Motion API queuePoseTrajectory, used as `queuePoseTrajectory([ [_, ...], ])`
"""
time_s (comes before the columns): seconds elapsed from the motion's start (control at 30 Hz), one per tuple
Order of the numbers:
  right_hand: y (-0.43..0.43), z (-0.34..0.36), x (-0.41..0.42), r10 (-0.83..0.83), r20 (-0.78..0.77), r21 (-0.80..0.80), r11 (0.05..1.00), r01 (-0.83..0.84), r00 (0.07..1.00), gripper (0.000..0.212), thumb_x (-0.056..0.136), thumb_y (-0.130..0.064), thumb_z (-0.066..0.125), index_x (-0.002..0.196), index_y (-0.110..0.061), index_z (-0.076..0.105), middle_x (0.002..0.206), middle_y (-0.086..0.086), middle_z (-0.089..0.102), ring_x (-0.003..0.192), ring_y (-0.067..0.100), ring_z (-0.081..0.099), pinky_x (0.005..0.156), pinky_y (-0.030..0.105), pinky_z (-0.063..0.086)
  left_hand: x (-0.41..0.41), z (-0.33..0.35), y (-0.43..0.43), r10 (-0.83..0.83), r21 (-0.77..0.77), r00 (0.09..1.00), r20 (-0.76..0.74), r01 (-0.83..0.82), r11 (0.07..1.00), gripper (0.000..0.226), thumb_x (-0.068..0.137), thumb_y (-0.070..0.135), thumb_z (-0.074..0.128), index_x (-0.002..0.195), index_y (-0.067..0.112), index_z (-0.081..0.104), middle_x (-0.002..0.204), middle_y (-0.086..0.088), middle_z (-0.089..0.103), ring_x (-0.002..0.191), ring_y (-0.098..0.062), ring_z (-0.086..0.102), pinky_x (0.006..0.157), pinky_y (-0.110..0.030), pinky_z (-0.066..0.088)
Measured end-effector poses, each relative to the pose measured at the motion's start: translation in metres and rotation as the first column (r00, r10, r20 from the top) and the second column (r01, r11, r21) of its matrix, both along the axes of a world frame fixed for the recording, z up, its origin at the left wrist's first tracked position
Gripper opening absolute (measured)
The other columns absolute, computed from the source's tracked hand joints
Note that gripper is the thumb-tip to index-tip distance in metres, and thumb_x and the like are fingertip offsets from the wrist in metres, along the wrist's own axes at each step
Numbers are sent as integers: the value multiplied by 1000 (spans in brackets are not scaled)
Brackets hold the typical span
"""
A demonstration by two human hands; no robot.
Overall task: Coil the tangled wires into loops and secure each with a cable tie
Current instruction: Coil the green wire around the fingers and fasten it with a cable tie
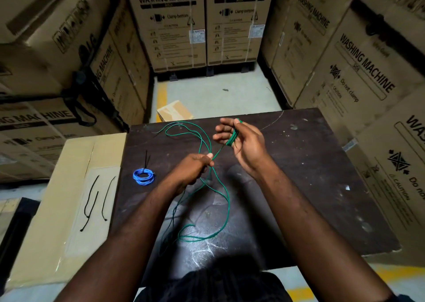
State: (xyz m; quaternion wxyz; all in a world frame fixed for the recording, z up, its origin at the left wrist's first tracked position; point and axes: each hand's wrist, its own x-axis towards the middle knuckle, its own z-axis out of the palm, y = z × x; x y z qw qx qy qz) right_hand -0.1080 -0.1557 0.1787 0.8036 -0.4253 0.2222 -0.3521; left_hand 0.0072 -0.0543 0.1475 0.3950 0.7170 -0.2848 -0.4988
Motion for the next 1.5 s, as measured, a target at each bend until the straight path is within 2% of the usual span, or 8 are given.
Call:
queuePoseTrajectory([
  [0.33, -22, -30, 15, -147, -92, -191, 973, 128, 985, 30, 89, -26, 39, 101, -5, 56, 83, 5, 72, 73, 18, 70, 72, 26, 55, -18, 15, 5, -34, -97, 998, -60, 28, 995, 36, 100, 26, 45, 68, 15, 54, 40, 8, 31, 32, -2, 17, 33, -13, 10],
  [0.63, -21, -66, 7, -89, -312, -316, 949, -15, 946, 43, 89, -28, 44, 114, 7, 53, 95, 18, 62, 74, 10, 67, 77, 24, 53, -21, 23, 5, -170, -185, 976, 139, 194, 963, 35, 100, 21, 45, 68, 16, 60, 32, 9, 35, 31, -2, 26, 37, -16, 18],
  [0.77, -24, -83, -8, -43, -367, -232, 971, -47, 929, 26, 102, -14, 36, 108, 3, 54, 90, 16, 63, 69, 9, 67, 75, 27, 52, -14, 28, 11, -304, -164, 894, 330, 371, 914, 34, 100, 27, 47, 74, 19, 67, 37, 9, 37, 38, -1, 31, 46, -21, 22],
  [0.87, -23, -97, -18, -47, -413, -213, 976, -46, 909, 25, 99, -22, 42, 100, -2, 58, 86, 13, 65, 66, 10, 67, 76, 31, 50, -8, 31, 15, -291, -162, 886, 361, 367, 916, 33, 99, 29, 49, 72, 22, 67, 45, 7, 34, 42, -2, 29, 48, -26, 23],
  [1.03, -7, -95, -27, 94, -536, -296, 909, -292, 839, 52, 90, -38, 40, 91, 10, 61, 75, 20, 64, 50, 14, 58, 57, 25, 47, -2, 35, 8, -181, -130, 891, 416, 255, 958, 30, 99, 24, 49, 77, 17, 69, 38, 11, 44, 40, 2, 37, 48, -19, 27],
  [1.17, 3, -81, -34, 187, -572, -293, 863, -412, 799, 61, 93, -44, 34, 78, 7, 63, 59, 16, 60, 36, 16, 47, 43, 24, 36, 11, 37, 2, -143, -76, 784, 604, 236, 969, 30, 95, 37, 53, 74, 25, 71, 62, -7, 61, 59, -14, 50, 60, -31, 38],
  [1.3, 7, -77, -38, 220, -624, -271, 839, -472, 750, 59, 95, -47, 36, 61, -6, 60, 47, 15, 53, 32, 20, 42, 39, 23, 31, 23, 42, -1, -228, 46, 645, 729, 286, 957, 30, 93, 42, 54, 70, 30, 69, 63, -3, 62, 63, -17, 56, 63, -28, 41],
  [1.5, 15, -61, -40, 350, -439, -12, 919, -395, 827, 51, 100, -27, 37, 54, -10, 47, 38, 7, 40, 27, 18, 37, 37, 21, 31, 27, 27, -5, -251, 125, 636, 729, 237, 963, 29, 93, 43, 54, 73, 30, 71, 74, -3, 67, 74, -21, 60, 66, -29, 41],
])
